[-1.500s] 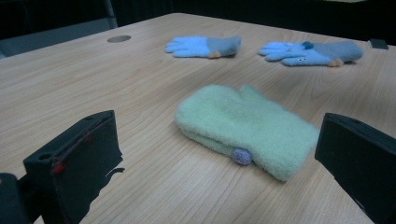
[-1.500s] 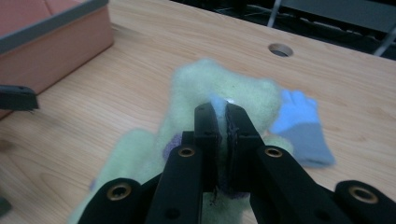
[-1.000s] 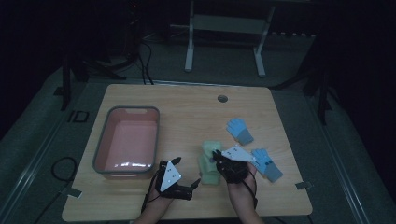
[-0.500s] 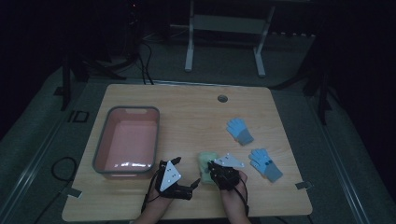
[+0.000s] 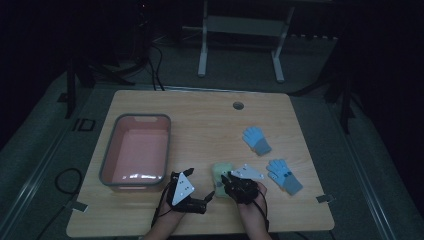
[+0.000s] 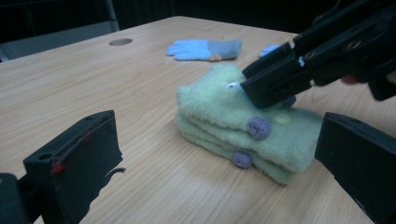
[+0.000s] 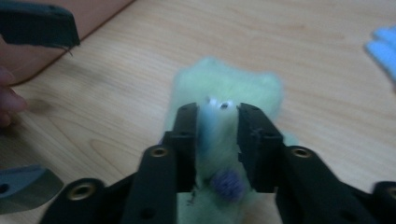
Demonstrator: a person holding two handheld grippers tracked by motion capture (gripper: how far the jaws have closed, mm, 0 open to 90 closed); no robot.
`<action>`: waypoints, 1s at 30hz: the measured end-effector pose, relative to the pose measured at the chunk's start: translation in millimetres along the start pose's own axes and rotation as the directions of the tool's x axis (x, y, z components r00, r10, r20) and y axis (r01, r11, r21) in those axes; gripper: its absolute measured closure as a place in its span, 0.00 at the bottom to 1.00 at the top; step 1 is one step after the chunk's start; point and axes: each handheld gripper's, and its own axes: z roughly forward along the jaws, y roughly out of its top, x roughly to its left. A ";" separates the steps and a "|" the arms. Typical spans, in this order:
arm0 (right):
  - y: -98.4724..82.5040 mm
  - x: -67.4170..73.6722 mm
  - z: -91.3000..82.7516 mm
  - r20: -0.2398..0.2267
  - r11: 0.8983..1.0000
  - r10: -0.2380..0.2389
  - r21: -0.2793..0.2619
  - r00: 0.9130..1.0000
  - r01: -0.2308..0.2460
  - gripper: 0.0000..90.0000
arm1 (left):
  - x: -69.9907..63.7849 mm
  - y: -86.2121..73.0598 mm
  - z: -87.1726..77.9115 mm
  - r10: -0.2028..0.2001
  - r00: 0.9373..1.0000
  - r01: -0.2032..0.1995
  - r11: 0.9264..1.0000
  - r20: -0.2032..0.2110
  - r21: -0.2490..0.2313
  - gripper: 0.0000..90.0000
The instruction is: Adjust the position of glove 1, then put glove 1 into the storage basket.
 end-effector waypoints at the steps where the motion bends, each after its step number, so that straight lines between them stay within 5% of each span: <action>1: 1.7 -1.6 -0.9 -0.001 1.000 -0.014 -0.004 1.000 0.014 0.65 | 1.2 0.1 0.4 -0.009 1.000 0.009 1.000 0.018 0.000 0.00; 6: 12.0 -16.9 -2.5 -0.066 0.999 -0.046 -0.031 0.997 0.044 0.41 | 1.0 0.8 1.1 0.002 0.998 -0.003 1.000 0.058 0.027 0.00; 9: 18.0 -27.0 -2.8 -0.122 0.999 -0.046 -0.031 0.991 0.043 0.29 | -3.6 4.4 1.1 0.051 0.998 -0.053 0.997 0.032 0.059 0.00; 13: 22.5 -39.5 -5.0 -0.178 0.997 -0.072 -0.034 0.981 0.067 0.15 | -7.9 13.4 1.2 0.027 0.996 -0.038 0.992 0.087 0.117 0.00; 16: 23.3 -50.5 -6.1 -0.211 0.998 -0.069 -0.024 0.975 0.066 0.15 | -10.0 15.5 1.6 0.052 0.991 -0.069 0.987 0.120 0.144 0.00; 20: 22.0 -66.6 -7.9 -0.226 0.994 -0.104 -0.042 0.969 0.097 0.19 | -5.7 18.7 2.0 -0.015 0.984 -0.015 0.986 0.179 0.164 0.00; 22: 22.0 -76.1 -12.5 -0.225 0.992 -0.127 -0.050 0.966 0.118 0.18 | -6.1 23.3 2.3 0.022 0.978 -0.058 0.984 0.206 0.170 0.00; 25: 23.7 -83.8 -15.7 -0.237 0.996 -0.088 -0.036 0.968 0.082 0.15 | -6.9 26.9 1.4 0.056 0.969 -0.094 0.984 0.240 0.151 0.00; 28: 27.2 -87.4 -17.3 -0.289 0.997 -0.067 -0.050 0.955 0.054 0.14 | -8.8 28.8 2.1 0.088 0.965 -0.129 0.980 0.248 0.151 0.00; 30: 28.7 -87.4 -16.6 -0.311 0.997 -0.069 -0.048 0.948 0.057 0.14 | -11.6 31.0 2.7 0.115 0.955 -0.158 0.977 0.273 0.141 0.03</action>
